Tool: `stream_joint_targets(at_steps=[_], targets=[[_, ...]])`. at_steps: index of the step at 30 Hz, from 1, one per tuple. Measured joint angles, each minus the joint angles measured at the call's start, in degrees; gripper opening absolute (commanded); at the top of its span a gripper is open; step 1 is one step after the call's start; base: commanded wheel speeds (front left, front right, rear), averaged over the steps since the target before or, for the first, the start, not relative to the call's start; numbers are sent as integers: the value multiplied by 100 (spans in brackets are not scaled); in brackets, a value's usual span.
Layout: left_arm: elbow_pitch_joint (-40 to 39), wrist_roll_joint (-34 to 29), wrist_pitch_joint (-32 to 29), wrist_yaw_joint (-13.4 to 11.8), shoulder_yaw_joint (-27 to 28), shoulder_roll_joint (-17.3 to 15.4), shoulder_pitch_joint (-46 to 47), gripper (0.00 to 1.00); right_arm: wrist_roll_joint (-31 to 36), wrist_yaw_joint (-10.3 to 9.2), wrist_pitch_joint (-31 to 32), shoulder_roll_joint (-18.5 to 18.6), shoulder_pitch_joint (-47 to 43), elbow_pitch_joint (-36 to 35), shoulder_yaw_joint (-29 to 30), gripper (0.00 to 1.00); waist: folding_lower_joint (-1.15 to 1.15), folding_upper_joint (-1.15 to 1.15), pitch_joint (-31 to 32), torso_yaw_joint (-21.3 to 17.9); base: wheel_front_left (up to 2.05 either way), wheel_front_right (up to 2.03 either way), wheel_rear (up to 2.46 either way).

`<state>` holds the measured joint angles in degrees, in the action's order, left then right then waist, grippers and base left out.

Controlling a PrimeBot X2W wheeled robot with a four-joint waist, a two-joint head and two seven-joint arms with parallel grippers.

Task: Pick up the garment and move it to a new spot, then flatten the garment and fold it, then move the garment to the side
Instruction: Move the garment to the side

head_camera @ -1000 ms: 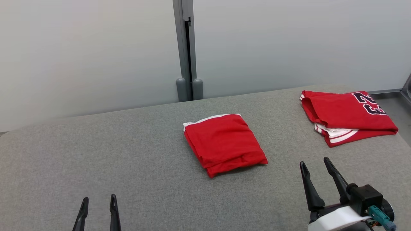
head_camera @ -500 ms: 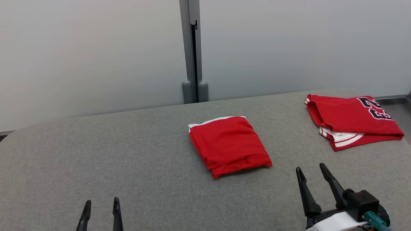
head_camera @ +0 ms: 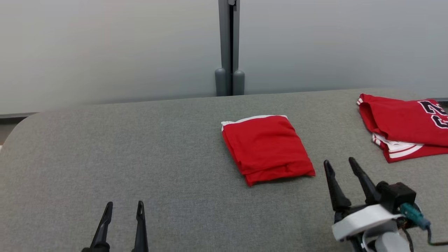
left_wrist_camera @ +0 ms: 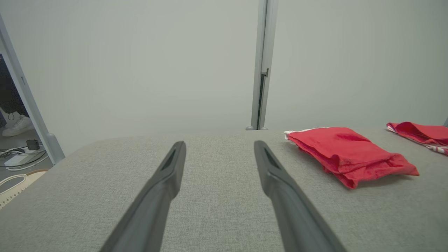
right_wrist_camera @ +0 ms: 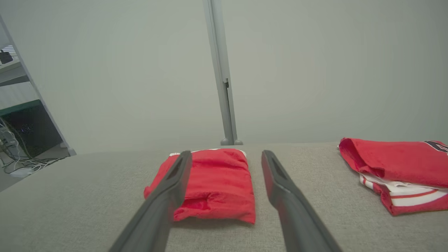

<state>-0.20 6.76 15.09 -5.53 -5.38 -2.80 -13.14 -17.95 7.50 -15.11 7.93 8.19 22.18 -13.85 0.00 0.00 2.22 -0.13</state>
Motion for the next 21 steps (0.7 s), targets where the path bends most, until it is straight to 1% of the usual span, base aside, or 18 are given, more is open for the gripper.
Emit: stream_joint_targets(at_steps=[2, 4, 7, 11, 15, 18, 21], targets=[[-44, -27, 0, 42, -101, -1, 115, 100, -282, -1, 0, 151, 369, 354, -100, 100, 0, 0, -109, 108, 0, 0, 0], [-125, -63, 0, 52, -201, 0, 238, 100, -839, -1, 88, 312, 731, 869, -430, 100, 0, 0, -242, 219, 0, 0, 0], [-252, -79, 0, 101, -357, -2, 496, 100, -1714, 0, 738, 689, 1434, 1305, -855, 100, 0, 0, -541, 349, 0, 0, 0], [-309, -27, 0, 146, -539, -1, 815, 100, -2780, 0, 1657, 1294, 2201, 1516, -1071, 100, 0, 0, -997, 515, 0, 0, 0], [-283, 37, 0, 178, -680, -2, 1043, 100, -3761, -1, 2586, 1629, 2641, 1581, -1113, 100, 0, 0, -1435, 696, 0, 0, 0], [-249, 58, 0, 194, -750, -2, 1171, 100, -4221, -1, 3114, 1855, 2834, 1569, -1193, 100, 0, 0, -1703, 837, 0, 0, 0], [-235, 114, 0, 252, -821, -1, 1295, 100, -4400, -1, 3445, 2071, 2914, 1599, -1315, 100, 0, 0, -1901, 984, 0, 0, 0]])
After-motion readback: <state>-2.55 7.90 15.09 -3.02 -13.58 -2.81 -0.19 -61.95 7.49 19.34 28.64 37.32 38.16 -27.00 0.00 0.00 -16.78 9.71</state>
